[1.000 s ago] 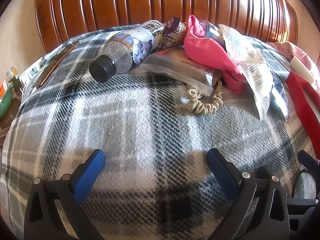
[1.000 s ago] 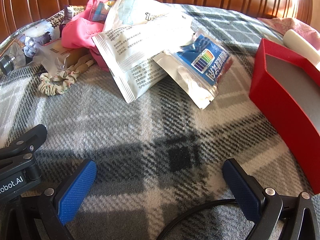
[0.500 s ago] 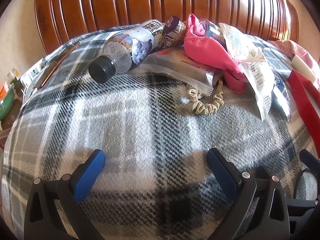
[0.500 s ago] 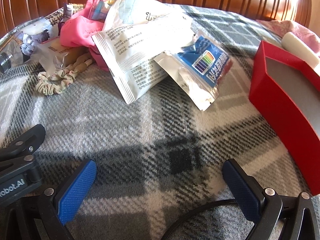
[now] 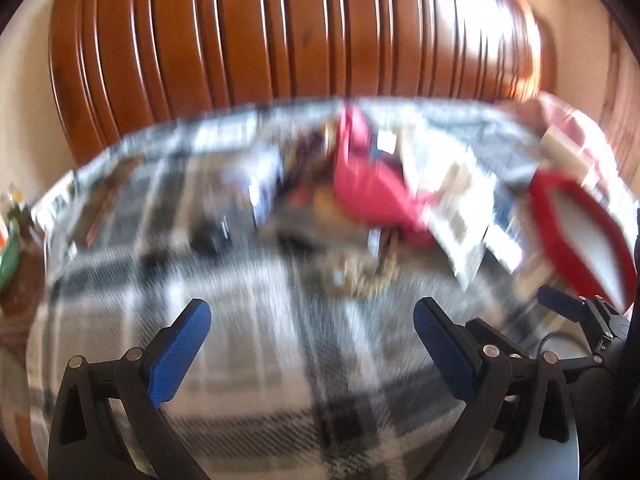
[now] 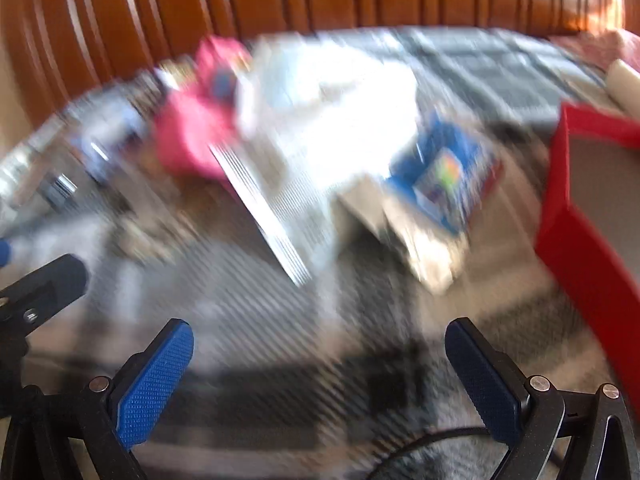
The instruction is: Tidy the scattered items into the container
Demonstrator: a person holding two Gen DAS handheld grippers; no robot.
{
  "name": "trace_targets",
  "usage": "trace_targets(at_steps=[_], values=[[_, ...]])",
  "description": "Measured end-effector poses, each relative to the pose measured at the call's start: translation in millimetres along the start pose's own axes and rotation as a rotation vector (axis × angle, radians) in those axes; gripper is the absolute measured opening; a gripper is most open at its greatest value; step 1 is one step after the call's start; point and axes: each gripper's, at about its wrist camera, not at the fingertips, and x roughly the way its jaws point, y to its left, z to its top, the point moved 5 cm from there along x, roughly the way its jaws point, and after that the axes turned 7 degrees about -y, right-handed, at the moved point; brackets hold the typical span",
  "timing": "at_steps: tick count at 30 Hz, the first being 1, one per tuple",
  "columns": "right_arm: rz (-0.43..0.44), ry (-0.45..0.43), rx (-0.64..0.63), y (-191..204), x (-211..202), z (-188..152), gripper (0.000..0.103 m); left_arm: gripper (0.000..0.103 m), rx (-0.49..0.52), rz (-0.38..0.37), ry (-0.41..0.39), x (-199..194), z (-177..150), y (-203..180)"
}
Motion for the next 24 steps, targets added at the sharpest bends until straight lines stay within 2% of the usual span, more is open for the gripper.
trace_targets(at_steps=[3, 4, 5, 6, 7, 10, 12, 14, 16, 18, 23, 24], values=[[0.030, -0.177, -0.059, 10, -29, 33, 0.103, 0.103, -0.088, -0.064, -0.083, -13, 26, 15], [0.065, -0.202, -0.056, 12, -32, 41, 0.103, 0.103, -0.123, -0.082, -0.100, -15, 34, 21], [0.166, -0.181, -0.034, 15, -26, 49, 0.103, 0.103, -0.152, -0.096, -0.110, -16, 40, 26], [0.230, -0.138, -0.007, 15, -17, 53, 0.103, 0.103, -0.176, -0.113, -0.120, -16, 47, 30], [0.257, -0.095, 0.034, 13, -6, 55, 0.103, 0.103, -0.194, -0.130, -0.130, -16, 53, 33], [0.133, -0.093, 0.179, -15, 23, 60, 0.103, 0.103, -0.200, -0.170, -0.145, -16, 65, 36], [-0.021, -0.046, 0.208, -37, 46, 57, 0.103, 0.103, -0.184, -0.176, -0.131, -10, 70, 34], [-0.101, -0.001, 0.217, -47, 65, 51, 0.103, 0.103, -0.157, -0.171, -0.124, -6, 73, 32], [-0.142, -0.027, 0.229, -45, 70, 50, 0.103, 0.103, -0.123, -0.173, -0.127, -1, 74, 25], [-0.159, -0.034, 0.296, -50, 71, 50, 0.103, 0.103, -0.080, -0.180, -0.124, 3, 74, 17], [-0.131, -0.139, 0.691, -85, 63, 51, 0.103, 0.103, 0.091, -0.165, -0.151, 4, 69, -10], [-0.145, -0.154, 0.732, -89, 62, 51, 0.103, 0.103, 0.131, -0.154, -0.156, 4, 68, -17]])
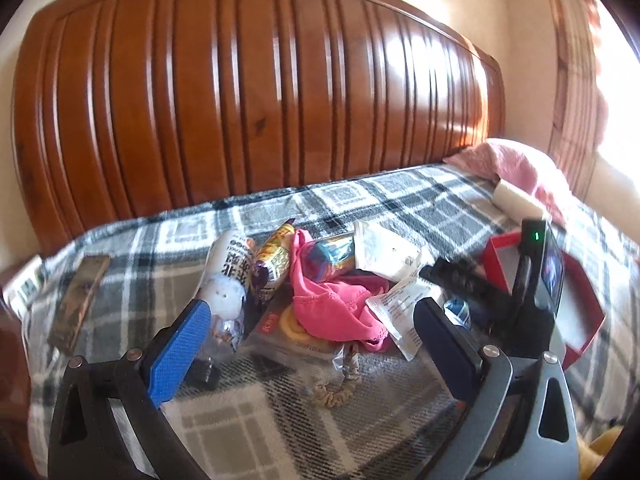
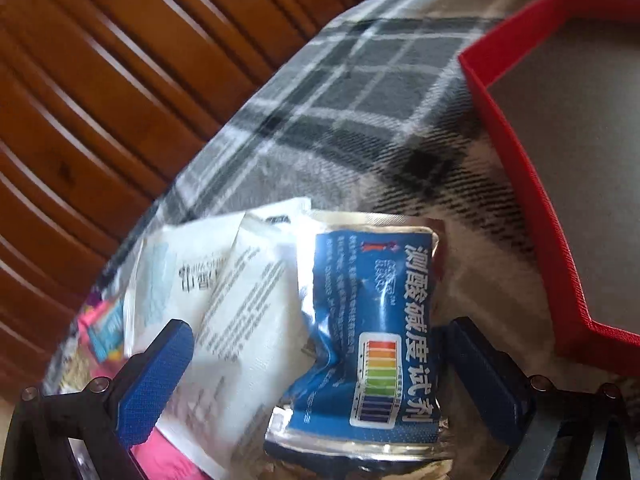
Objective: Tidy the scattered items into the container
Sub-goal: 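Grasp the blue-and-silver test-strip packet with the right gripper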
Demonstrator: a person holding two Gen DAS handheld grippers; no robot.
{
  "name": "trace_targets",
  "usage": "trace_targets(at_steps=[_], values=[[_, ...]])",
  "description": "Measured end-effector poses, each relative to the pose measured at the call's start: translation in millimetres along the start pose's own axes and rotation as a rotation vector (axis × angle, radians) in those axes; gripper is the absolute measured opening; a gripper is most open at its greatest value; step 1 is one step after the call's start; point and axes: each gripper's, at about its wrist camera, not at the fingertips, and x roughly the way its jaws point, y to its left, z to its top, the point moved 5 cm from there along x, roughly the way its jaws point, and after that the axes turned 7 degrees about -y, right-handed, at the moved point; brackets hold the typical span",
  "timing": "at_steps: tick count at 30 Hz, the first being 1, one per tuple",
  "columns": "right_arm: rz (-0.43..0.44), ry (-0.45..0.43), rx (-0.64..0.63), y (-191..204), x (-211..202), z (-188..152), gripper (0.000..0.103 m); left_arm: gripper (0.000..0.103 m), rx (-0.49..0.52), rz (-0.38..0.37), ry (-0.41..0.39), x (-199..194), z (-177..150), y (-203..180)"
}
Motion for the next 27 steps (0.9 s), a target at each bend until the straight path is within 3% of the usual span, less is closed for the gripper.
trace_targets(at_steps=[2, 6, 7, 8, 11, 15, 17, 19, 22, 25, 27], values=[[-0.107, 0.003, -0.023, 9, 10, 2, 0.103, 0.103, 0.060, 0.017, 0.004, 3, 1, -11], [-0.353, 0.131, -0.470, 45, 33, -27, 0.103, 0.103, 0.060, 0.042, -0.033, 1, 11, -22], [-0.354, 0.108, -0.537, 48, 32, -32, 0.103, 0.103, 0.035, 0.015, -0.045, -2, 15, -23], [-0.327, 0.093, -0.516, 44, 28, -32, 0.103, 0.103, 0.017, -0.026, -0.052, -4, 19, -24], [-0.276, 0.152, -0.555, 42, 28, -29, 0.103, 0.103, -0.020, -0.163, -0.052, -7, 35, -23], [-0.190, 0.240, -0.723, 35, 19, -40, 0.101, 0.103, -0.049, -0.215, -0.097, 14, 64, -27], [-0.170, 0.256, -0.743, 16, -3, -46, 0.101, 0.103, -0.041, -0.250, -0.058, 41, 72, -36], [-0.167, 0.216, -0.716, -8, -26, -50, 0.101, 0.103, -0.017, -0.287, 0.036, 79, 69, -53], [-0.148, 0.199, -0.716, -15, -35, -51, 0.103, 0.103, -0.001, -0.260, 0.185, 136, 45, -82], [-0.148, 0.191, -0.721, -12, -33, -51, 0.103, 0.103, -0.034, -0.164, 0.297, 181, 16, -98], [-0.143, 0.187, -0.722, -11, -36, -53, 0.103, 0.103, -0.023, -0.121, 0.294, 199, 4, -108]])
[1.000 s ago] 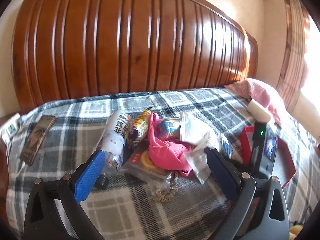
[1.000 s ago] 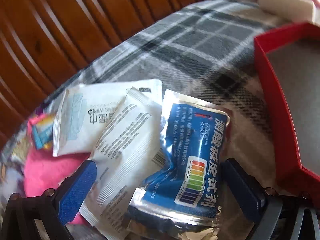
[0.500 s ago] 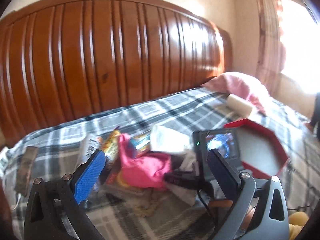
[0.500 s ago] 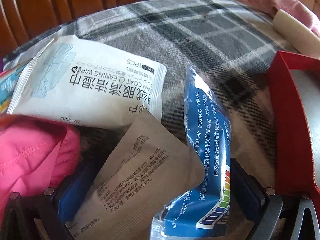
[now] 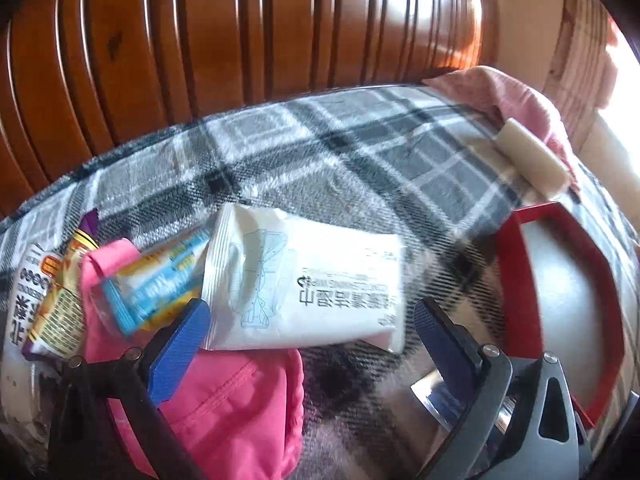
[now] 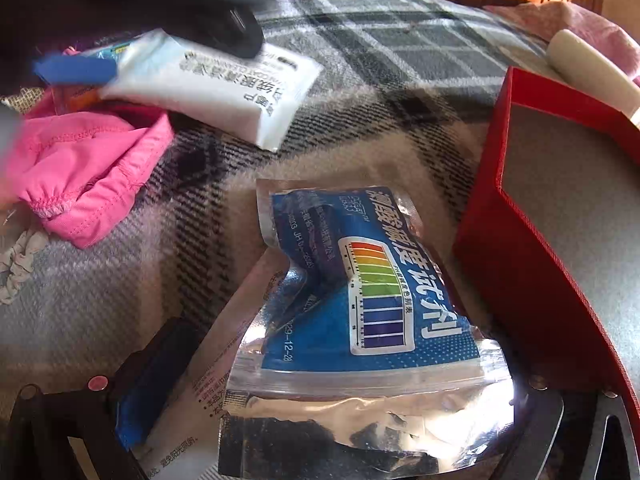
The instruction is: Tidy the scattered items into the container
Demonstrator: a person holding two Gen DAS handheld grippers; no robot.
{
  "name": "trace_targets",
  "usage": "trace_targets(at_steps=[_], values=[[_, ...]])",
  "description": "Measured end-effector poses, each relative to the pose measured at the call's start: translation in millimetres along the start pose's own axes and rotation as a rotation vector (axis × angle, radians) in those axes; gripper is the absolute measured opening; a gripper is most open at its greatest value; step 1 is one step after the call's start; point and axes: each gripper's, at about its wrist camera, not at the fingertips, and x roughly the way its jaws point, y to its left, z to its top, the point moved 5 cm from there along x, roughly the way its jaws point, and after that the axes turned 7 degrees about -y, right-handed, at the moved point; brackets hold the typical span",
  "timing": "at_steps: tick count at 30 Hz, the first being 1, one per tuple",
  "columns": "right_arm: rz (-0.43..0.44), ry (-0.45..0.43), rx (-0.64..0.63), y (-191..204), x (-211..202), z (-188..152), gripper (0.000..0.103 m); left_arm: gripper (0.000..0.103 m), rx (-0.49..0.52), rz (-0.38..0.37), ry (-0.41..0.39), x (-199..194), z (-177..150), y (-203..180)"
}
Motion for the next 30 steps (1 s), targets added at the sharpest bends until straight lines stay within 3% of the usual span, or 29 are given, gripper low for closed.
trace_targets(at_steps=[6, 13, 16, 19, 21, 23, 24, 26, 28, 30], values=[[-0.002, -0.007, -0.006, 1, 0, 1, 0.103, 0.103, 0.089, 0.027, -0.025, 38, 3, -25], [-0.004, -0.008, -0.011, 0, 1, 0, 0.103, 0.103, 0.142, 0.022, -0.046, 42, 5, -35], [-0.005, -0.006, -0.013, 0, 0, 0, 0.103, 0.102, 0.155, 0.052, -0.036, 44, 5, -36], [0.011, -0.003, -0.017, 1, -6, 0, 0.090, 0.080, 0.186, 0.080, -0.066, 36, 4, -46], [0.028, -0.003, -0.016, -1, -8, 0, 0.087, 0.052, 0.281, 0.104, -0.089, 28, 1, -62], [0.035, -0.005, -0.014, -2, -9, -1, 0.085, 0.034, 0.386, 0.121, -0.103, 23, -4, -80], [0.031, -0.012, -0.011, -3, -11, 0, 0.078, 0.027, 0.413, 0.132, -0.104, 22, -7, -86], [0.032, -0.020, 0.006, -5, -12, 1, 0.072, 0.020, 0.408, 0.131, -0.098, 19, -7, -88], [0.043, -0.019, 0.013, -8, -11, 3, 0.070, 0.003, 0.344, 0.108, -0.077, 15, -1, -83], [0.052, -0.020, 0.029, -10, -12, 4, 0.068, 0.000, 0.283, 0.100, -0.061, 8, 7, -74]])
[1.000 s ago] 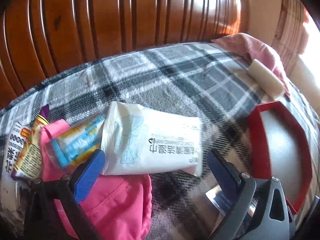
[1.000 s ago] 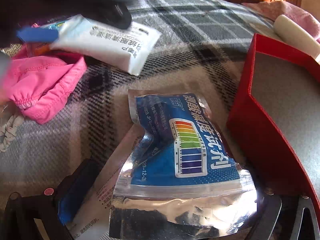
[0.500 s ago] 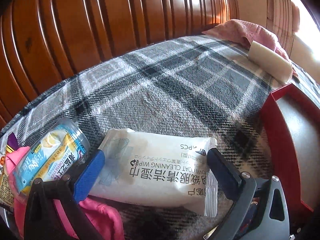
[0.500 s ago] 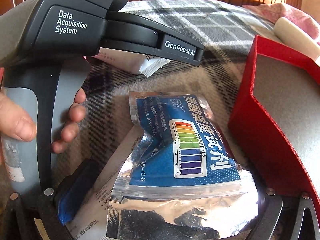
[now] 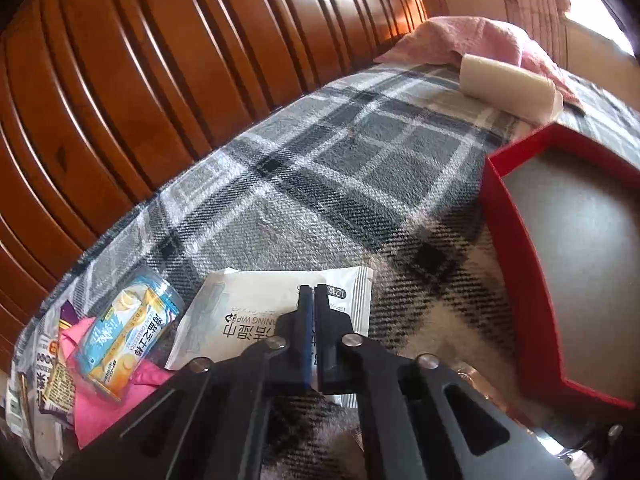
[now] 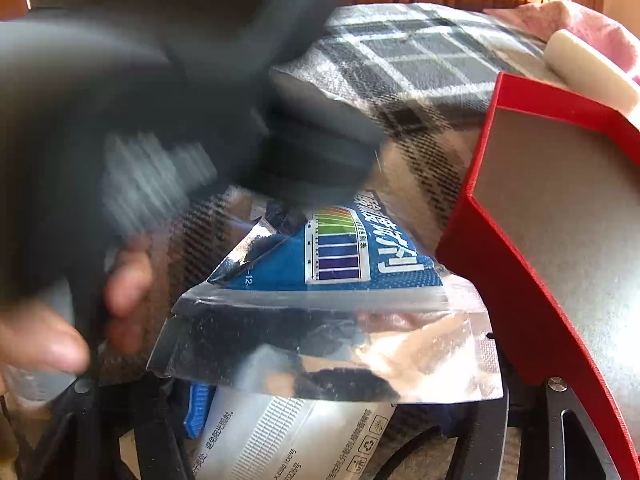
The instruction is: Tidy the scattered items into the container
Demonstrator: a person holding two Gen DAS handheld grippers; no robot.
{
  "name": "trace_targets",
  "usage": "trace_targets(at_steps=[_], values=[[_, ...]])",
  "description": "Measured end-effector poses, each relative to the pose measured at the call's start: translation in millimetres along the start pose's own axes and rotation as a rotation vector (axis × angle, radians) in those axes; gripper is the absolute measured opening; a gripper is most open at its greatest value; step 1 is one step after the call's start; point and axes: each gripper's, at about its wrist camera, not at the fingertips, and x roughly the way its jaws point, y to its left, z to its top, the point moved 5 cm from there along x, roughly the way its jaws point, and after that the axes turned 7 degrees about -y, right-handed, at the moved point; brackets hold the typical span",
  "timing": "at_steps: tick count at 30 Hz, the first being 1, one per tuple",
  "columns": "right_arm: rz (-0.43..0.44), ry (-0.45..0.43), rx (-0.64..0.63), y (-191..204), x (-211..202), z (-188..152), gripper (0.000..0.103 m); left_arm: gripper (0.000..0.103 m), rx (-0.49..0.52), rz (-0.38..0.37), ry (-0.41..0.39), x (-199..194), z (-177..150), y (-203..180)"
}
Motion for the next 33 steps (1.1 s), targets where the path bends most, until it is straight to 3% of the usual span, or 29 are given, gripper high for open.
trace_targets(at_steps=[4, 7, 8, 9, 10, 11, 13, 14, 17, 19, 25, 33], values=[[0.021, -0.003, 0.048, -7, -4, 2, 0.066, 0.000, -0.016, 0.060, -0.018, -14, 3, 31], [0.024, -0.002, 0.053, -10, -6, 3, 0.066, 0.002, -0.076, 0.013, -0.007, -24, -4, 51], [0.021, 0.000, 0.048, -11, -6, 3, 0.066, 0.013, -0.112, -0.011, 0.003, -24, -6, 55], [0.020, 0.001, 0.038, -10, -6, 2, 0.066, 0.055, -0.150, -0.037, 0.026, -22, -9, 59], [0.018, 0.002, 0.026, -9, -6, 1, 0.066, 0.083, -0.180, -0.073, 0.065, -15, -13, 61], [0.015, 0.002, 0.011, -8, -6, 0, 0.066, 0.097, -0.205, -0.128, 0.102, -8, -17, 61], [0.017, -0.001, -0.002, -8, -6, 0, 0.067, 0.097, -0.234, -0.238, 0.165, 7, -24, 57], [0.020, -0.001, -0.009, -7, -6, 0, 0.067, 0.102, -0.208, -0.248, 0.179, 13, -27, 54], [0.027, -0.001, -0.017, -6, -7, -1, 0.067, 0.103, -0.028, -0.147, 0.145, 28, -37, 39], [0.030, -0.003, -0.023, -5, -7, -2, 0.067, 0.103, 0.011, -0.136, 0.103, 31, -40, 34], [0.029, -0.006, -0.024, -5, -5, -1, 0.067, 0.103, -0.031, -0.139, 0.066, 44, -34, 38], [0.002, -0.030, 0.019, -6, 0, 3, 0.066, 0.103, -0.072, 0.008, 0.102, 58, -18, 36]])
